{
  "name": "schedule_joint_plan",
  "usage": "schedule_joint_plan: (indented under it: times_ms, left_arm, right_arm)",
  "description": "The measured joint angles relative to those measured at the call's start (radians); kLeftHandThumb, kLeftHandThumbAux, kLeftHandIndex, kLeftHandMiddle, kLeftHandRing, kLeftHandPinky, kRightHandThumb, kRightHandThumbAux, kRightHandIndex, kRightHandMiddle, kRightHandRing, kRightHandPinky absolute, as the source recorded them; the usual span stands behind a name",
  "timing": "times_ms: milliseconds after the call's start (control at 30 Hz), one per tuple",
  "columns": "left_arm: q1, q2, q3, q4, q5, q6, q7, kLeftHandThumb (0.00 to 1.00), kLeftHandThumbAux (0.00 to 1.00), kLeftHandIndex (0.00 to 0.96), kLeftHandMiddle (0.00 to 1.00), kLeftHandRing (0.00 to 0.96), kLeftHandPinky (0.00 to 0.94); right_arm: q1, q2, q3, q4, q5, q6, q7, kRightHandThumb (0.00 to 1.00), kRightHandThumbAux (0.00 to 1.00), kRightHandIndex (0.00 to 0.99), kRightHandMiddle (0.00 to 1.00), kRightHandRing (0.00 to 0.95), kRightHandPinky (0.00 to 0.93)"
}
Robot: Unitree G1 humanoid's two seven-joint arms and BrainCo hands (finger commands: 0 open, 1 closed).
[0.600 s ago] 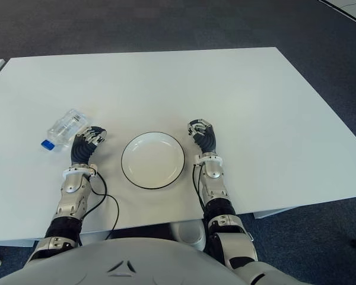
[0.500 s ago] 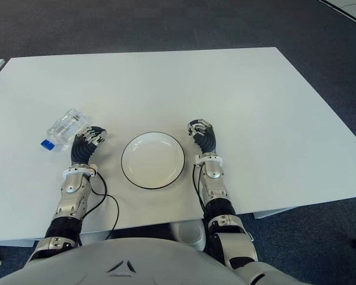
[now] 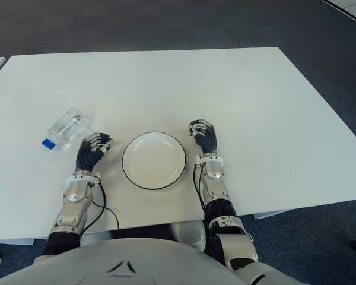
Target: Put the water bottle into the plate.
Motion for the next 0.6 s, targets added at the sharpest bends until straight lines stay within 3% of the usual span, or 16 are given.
schedule_joint_plan:
  times_ms: [100,200,367,500,600]
  left_arm:
    - [0.010,0.015,-0.019,-0.026,0.116,0.024,0.079,0.712,0.721,0.425,0.515,0.486,0.399]
    - [0.010,0.042,-0.040,-0.044,0.239,0.055,0.169,0.792,0.699,0.391,0.504,0.518,0.462]
    - [0.010,0.090,-0.074,-0.078,0.438,0.138,0.284,0.826,0.688,0.377,0.517,0.572,0.537]
    - [0.010,0.128,-0.102,-0.116,0.604,0.253,0.345,0.833,0.684,0.390,0.496,0.523,0.483]
    - [0.009,0.147,-0.120,-0.140,0.688,0.331,0.378,0.744,0.711,0.400,0.269,0.261,0.255]
  right_arm:
    - [0.002,0.001,0.000,-0.004,0.000,0.002,0.000,0.700,0.728,0.438,0.825,0.803,0.787]
    - [0.003,0.001,0.001,-0.008,0.000,0.002,0.001,0.700,0.728,0.438,0.825,0.803,0.787]
    - [0.004,0.001,0.001,-0.011,0.000,0.002,0.002,0.700,0.728,0.438,0.823,0.802,0.788]
    - [0.006,0.001,0.004,-0.009,-0.003,0.004,0.002,0.700,0.729,0.438,0.820,0.799,0.787]
    - [0.006,0.002,0.006,-0.009,-0.004,0.004,0.002,0.700,0.729,0.438,0.822,0.799,0.788]
